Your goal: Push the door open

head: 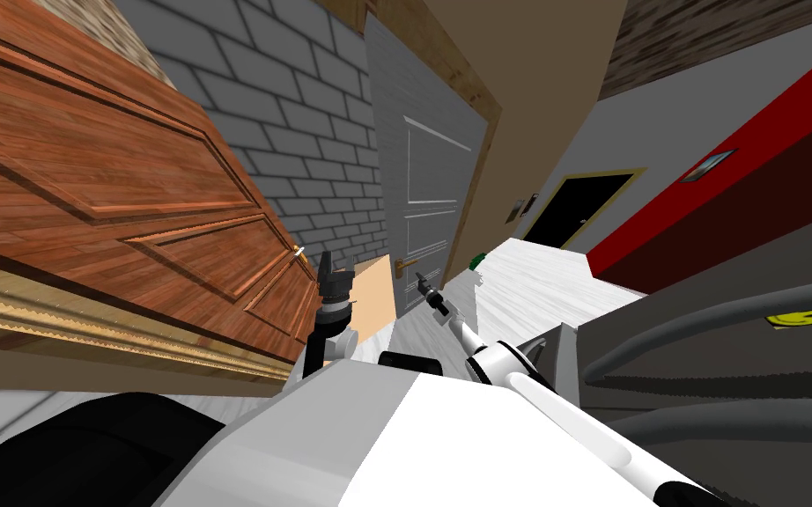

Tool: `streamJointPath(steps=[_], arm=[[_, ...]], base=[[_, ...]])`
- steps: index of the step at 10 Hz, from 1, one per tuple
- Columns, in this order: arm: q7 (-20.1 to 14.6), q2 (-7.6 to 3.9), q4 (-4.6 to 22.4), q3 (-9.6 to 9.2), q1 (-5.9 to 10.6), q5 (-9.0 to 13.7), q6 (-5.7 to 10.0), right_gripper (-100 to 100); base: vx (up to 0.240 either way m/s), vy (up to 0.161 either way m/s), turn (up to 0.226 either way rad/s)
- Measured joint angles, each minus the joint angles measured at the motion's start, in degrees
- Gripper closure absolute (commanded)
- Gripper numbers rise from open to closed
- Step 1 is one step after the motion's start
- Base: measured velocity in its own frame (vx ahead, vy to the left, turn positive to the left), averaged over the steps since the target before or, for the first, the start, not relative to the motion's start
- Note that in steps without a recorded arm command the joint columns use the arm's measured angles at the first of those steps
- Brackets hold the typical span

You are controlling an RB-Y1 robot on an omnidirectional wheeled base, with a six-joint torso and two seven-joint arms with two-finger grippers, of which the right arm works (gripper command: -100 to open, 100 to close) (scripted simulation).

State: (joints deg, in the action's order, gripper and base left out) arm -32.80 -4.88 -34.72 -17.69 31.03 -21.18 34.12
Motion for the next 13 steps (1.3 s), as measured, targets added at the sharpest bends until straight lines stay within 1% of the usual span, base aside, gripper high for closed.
streamJointPath(steps=[6, 7, 9, 13], arm=[[0.0, -0.02, -0.1, -0.03, -0.03, 0.0, -0.05, -100], [0.0, -0.03, -0.1, -0.03, -0.04, 0.0, -0.05, -100], [-0.9, -0.13, 0.2, -0.77, 0.15, -0.5, 0.65, -100], [-1.3, -0.21, 0.0, -1.11, 0.11, -0.6, 0.68, -100]], base=[[-0.007, -0.005, 0.004], [0.034, -0.003, -0.075], [0.029, 0.010, -0.034], [0.013, 0.005, -0.015]])
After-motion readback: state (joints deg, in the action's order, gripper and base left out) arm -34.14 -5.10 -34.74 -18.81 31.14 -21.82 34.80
